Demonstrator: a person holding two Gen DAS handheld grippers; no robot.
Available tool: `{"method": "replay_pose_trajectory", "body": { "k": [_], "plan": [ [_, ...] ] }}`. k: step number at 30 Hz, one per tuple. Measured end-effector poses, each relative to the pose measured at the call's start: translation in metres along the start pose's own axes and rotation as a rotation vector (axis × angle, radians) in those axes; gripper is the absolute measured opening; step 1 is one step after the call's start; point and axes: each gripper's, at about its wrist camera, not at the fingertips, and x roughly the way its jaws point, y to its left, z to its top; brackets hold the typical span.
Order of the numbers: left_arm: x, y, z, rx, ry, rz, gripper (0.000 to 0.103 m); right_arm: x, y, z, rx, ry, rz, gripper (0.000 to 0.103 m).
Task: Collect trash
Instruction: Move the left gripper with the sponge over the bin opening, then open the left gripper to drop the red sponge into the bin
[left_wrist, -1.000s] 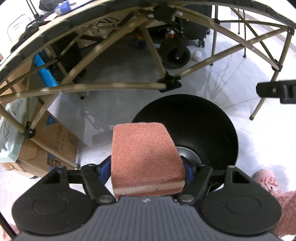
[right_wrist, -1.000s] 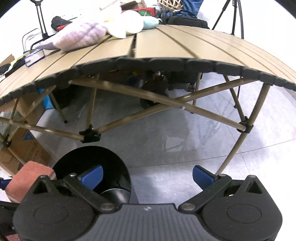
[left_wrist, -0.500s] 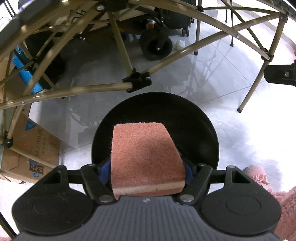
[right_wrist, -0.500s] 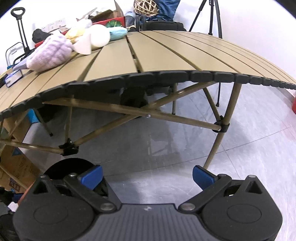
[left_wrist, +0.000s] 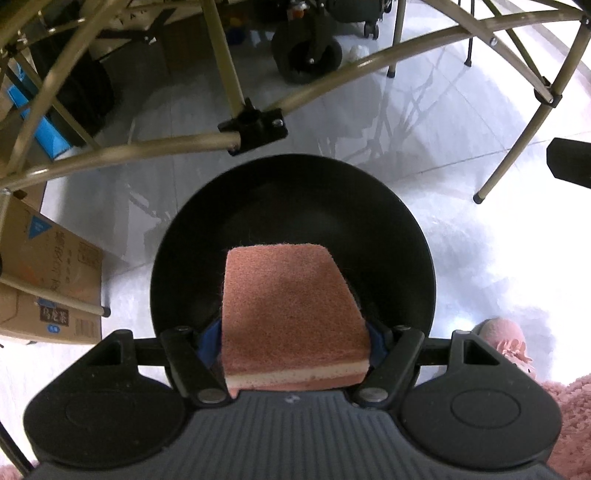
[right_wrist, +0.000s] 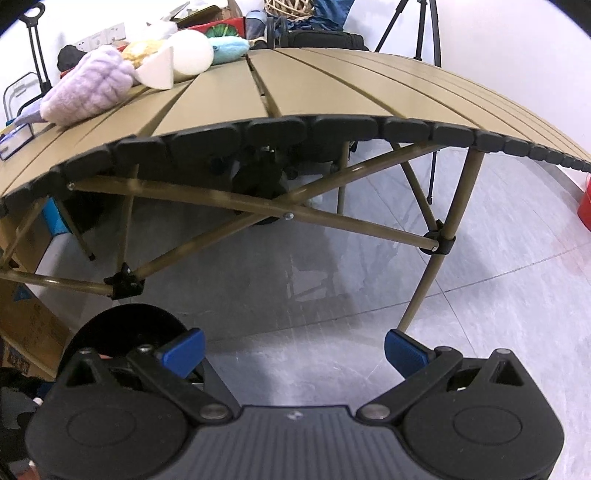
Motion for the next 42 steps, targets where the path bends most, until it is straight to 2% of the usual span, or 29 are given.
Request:
{"method": "replay_pose_trajectory", "body": {
  "k": [10, 11, 12, 13, 20, 42],
  "plan": [
    [0.001, 0.005, 0.001, -0.009, 0.015, -0.029, 0.078, 0.004, 0.0, 0.0, 0.004, 0.011, -0.013, 0.103],
    [0.002, 0.006, 0.001, -0.012, 0.019, -0.036, 0.084, 0.005, 0.0, 0.0, 0.003, 0.012, -0.013, 0.103],
    [0.002, 0.007, 0.002, -0.019, 0.025, -0.044, 0.097, 0.005, 0.001, 0.0, 0.001, 0.014, -0.014, 0.103],
    [0.001, 0.007, 0.003, -0.028, 0.03, -0.047, 0.103, 0.006, 0.001, -0.001, -0.001, 0.016, -0.014, 0.103],
    [0.006, 0.011, 0.003, -0.035, 0.08, -0.044, 0.103, 0.008, 0.001, -0.001, -0.004, 0.021, -0.015, 0.103],
    [0.005, 0.01, 0.002, -0.025, 0.083, -0.038, 0.103, 0.009, 0.002, -0.001, -0.008, 0.024, -0.014, 0.103]
  ]
}}
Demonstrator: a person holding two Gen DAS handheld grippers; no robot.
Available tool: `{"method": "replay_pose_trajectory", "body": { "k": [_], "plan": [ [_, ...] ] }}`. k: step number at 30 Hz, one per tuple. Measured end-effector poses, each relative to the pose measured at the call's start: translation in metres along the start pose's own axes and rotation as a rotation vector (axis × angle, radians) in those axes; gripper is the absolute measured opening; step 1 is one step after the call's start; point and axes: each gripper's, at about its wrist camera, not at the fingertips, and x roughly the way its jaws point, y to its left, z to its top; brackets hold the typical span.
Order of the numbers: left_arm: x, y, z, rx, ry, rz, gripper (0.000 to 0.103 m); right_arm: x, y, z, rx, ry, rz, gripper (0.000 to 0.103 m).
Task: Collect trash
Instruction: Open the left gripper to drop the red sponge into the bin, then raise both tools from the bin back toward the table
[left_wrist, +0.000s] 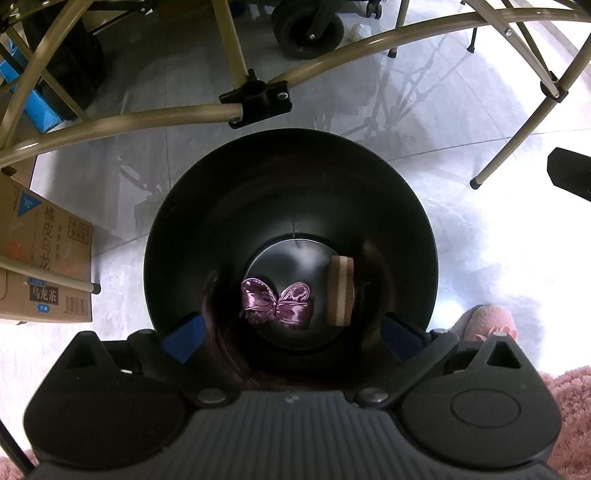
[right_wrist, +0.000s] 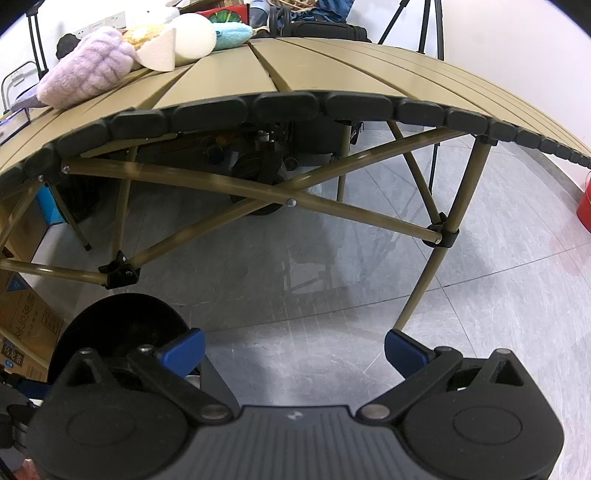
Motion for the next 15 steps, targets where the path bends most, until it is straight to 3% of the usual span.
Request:
{"method": "replay_pose_trajectory", "body": {
  "k": [15],
  "plan": [
    [-0.027, 0.01, -0.004, -0.035, -0.068, -0.032, 0.103, -0.012, 0.003, 0.0, -0.002, -0.038, 0.028, 0.103]
  ]
}}
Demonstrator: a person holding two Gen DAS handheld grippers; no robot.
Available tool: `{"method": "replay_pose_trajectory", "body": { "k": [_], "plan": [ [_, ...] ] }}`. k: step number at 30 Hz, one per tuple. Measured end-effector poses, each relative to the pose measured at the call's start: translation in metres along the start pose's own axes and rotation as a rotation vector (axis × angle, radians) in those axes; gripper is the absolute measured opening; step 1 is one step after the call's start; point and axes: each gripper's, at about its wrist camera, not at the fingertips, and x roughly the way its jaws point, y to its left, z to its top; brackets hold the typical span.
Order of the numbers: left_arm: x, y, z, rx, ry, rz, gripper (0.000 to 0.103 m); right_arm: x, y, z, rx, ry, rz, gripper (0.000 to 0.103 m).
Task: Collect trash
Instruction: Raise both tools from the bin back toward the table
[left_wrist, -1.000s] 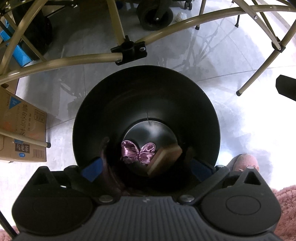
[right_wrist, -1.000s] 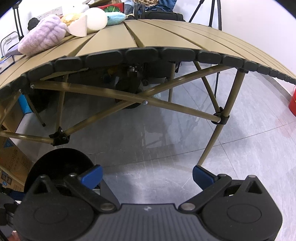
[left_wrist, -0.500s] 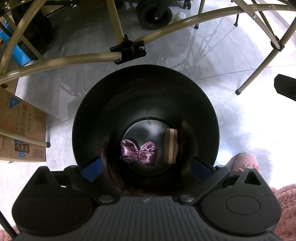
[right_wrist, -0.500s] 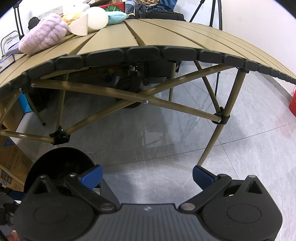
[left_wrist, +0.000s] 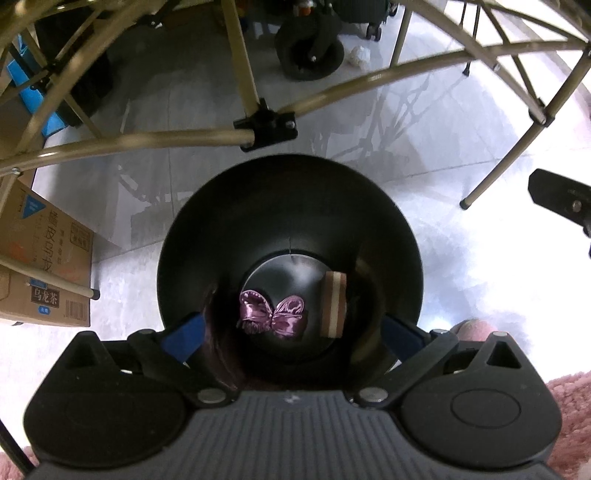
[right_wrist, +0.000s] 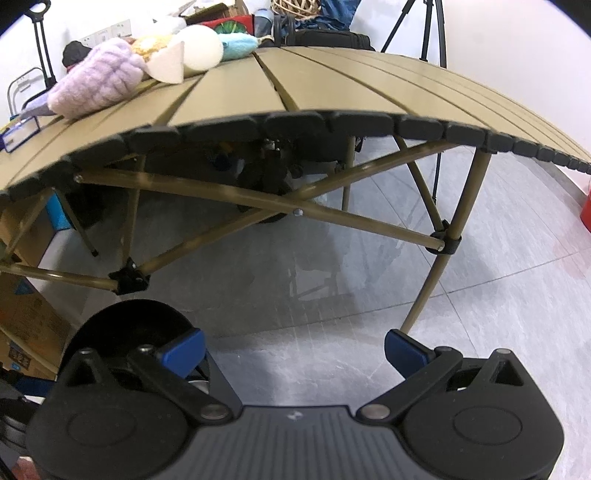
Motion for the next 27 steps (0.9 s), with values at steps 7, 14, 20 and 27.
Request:
{"method": "replay_pose_trajectory", "body": {
  "k": [7, 14, 20, 27],
  "plan": [
    [-0.03, 0.004, -0.001, -0.001, -0.096, 0.022, 0.103, -0.023, 0.002, 0.004, 0.002, -0.065, 0.04, 0.103],
    [-0.065, 0.011, -0.007, -0.007, -0.202, 0.025, 0.103, -0.057, 0.01, 0.009, -0.039, -0.167, 0.071, 0.103],
    [-0.101, 0.014, -0.011, -0.007, -0.306, 0.012, 0.103, -0.083, 0.009, 0.018, -0.039, -0.253, 0.107, 0.103],
    [-0.141, 0.019, -0.009, -0.03, -0.441, 0.017, 0.103, -0.107, 0.019, 0.031, -0.054, -0.351, 0.157, 0.103]
  ]
}}
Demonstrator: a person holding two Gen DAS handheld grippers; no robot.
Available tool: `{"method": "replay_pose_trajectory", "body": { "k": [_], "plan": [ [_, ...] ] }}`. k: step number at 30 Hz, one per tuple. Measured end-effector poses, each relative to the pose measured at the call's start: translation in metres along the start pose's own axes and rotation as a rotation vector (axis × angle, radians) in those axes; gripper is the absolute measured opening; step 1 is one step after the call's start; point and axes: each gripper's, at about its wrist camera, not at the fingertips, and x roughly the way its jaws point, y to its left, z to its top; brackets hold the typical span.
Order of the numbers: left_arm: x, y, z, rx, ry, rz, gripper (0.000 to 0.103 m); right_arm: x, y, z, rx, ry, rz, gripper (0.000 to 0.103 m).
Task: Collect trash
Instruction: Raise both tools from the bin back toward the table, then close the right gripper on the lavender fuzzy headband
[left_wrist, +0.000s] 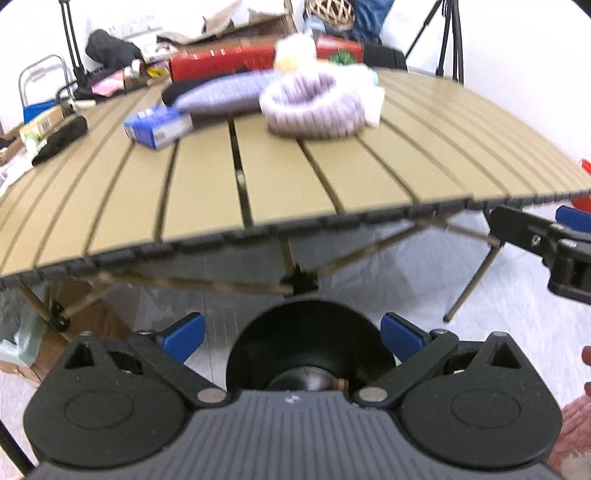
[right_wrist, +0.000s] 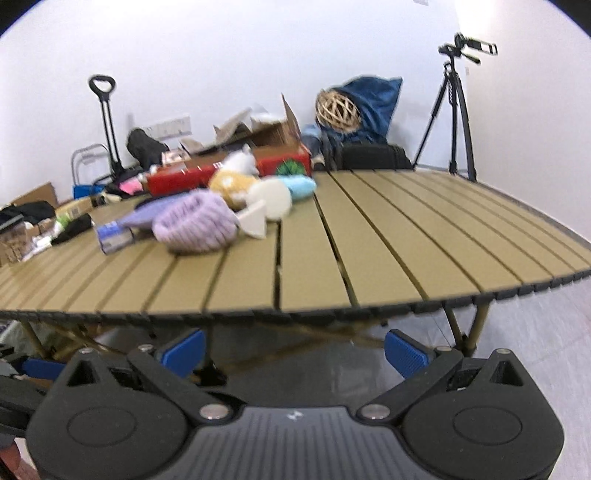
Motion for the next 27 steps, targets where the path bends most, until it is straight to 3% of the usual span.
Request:
{"method": "replay_pose_trajectory", "body": {
  "k": [12, 19, 27],
  "plan": [
    [-0.028, 0.025, 0.034, -0.085, -0.145, 0.043, 0.103, -0.008, 0.024, 0.038, -0.043, -0.134, 0.053, 0.103],
    [-0.037, 0.046, 0.056, -0.156, -0.232, 0.099, 0.103, 0.008, 0.036, 0.053, -0.072, -0.166, 0.071, 0.103],
    [-0.031, 0.073, 0.073, -0.242, -0.276, 0.134, 0.103, 0.033, 0.048, 0.066, -0.079, -0.186, 0.08, 0.103]
  ]
}}
